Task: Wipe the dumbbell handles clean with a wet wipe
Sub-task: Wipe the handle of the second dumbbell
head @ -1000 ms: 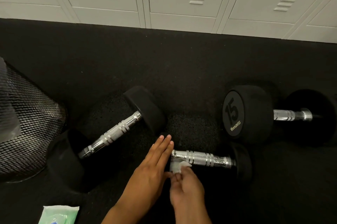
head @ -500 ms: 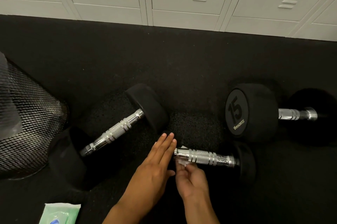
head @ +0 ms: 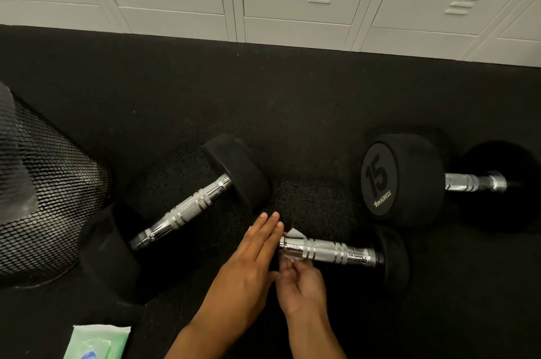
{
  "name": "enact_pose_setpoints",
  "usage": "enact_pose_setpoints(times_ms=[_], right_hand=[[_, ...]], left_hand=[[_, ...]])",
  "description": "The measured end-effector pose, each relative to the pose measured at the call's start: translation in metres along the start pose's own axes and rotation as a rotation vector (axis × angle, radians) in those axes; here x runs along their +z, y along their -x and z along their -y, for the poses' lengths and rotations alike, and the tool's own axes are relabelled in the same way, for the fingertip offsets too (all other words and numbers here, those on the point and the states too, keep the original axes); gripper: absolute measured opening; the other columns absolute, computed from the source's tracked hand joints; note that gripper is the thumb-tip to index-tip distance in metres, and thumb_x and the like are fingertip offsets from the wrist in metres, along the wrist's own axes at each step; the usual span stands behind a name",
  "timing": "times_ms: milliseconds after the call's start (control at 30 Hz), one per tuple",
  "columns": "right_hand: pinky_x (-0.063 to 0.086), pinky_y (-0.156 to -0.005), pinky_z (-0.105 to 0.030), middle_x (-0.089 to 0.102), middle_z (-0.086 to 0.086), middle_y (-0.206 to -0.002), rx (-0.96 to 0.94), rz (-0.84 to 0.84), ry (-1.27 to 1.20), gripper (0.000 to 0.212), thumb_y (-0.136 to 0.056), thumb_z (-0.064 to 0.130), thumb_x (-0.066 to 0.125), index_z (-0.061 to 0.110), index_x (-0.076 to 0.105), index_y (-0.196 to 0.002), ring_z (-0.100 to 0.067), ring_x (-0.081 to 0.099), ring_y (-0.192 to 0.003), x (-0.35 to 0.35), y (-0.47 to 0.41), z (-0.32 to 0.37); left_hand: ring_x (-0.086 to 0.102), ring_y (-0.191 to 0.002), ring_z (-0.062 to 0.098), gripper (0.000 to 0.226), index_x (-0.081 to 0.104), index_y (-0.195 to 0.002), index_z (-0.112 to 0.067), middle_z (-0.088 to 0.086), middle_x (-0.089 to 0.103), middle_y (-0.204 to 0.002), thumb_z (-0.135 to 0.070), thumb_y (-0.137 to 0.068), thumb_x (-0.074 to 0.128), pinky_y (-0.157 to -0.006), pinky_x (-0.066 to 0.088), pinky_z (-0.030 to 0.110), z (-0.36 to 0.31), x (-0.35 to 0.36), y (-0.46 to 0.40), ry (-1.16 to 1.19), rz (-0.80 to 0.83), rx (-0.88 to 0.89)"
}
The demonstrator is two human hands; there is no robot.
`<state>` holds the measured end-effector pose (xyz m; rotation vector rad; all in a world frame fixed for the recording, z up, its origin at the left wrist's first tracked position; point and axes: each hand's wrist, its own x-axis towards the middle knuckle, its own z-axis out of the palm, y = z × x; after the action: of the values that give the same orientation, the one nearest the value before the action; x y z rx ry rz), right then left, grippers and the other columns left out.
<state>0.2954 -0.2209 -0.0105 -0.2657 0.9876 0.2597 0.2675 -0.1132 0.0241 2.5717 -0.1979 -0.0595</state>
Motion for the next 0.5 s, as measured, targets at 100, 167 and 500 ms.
enact_pose_setpoints(times_ms=[100,167,500], right_hand=[[0.055,-0.063,-0.030,0.055,-0.022,-0.096,-0.003,-0.081,0.090,0.029,-0.094,-0.010,0.027,-0.003,0.053,-0.104,-0.028,0.063,-0.076,0.010,0.008,0.004],[0.056,-0.061,-0.032,0.056,-0.024,-0.100,-0.002,-0.113,0.139,0.027,-0.094,-0.009,0.029,-0.006,0.052,-0.107,-0.029,0.061,-0.082,0.013,0.025,0.008],[0.044,-0.074,-0.012,0.064,0.001,-0.096,-1.006,-0.132,1.253,0.033,-0.090,-0.004,0.049,0.017,0.063,-0.110,-0.006,0.058,-0.086,0.013,0.063,0.037]], left_hand=[[0.009,-0.143,0.010,0.095,0.024,-0.144,-0.012,-0.003,0.020,-0.153,-0.012,-0.067,0.080,-0.112,0.003,0.019,0.000,0.000,0.000,-0.010,-0.005,-0.001],[0.009,-0.142,0.010,0.095,0.025,-0.144,-0.012,-0.004,0.020,-0.154,-0.015,-0.067,0.081,-0.112,0.012,0.021,0.000,0.001,0.001,-0.031,-0.008,-0.006],[0.005,-0.142,0.006,0.093,0.020,-0.145,-0.018,-0.008,0.016,-0.154,-0.017,-0.072,0.077,-0.113,0.010,0.022,0.001,0.002,0.000,-0.016,0.002,-0.022]])
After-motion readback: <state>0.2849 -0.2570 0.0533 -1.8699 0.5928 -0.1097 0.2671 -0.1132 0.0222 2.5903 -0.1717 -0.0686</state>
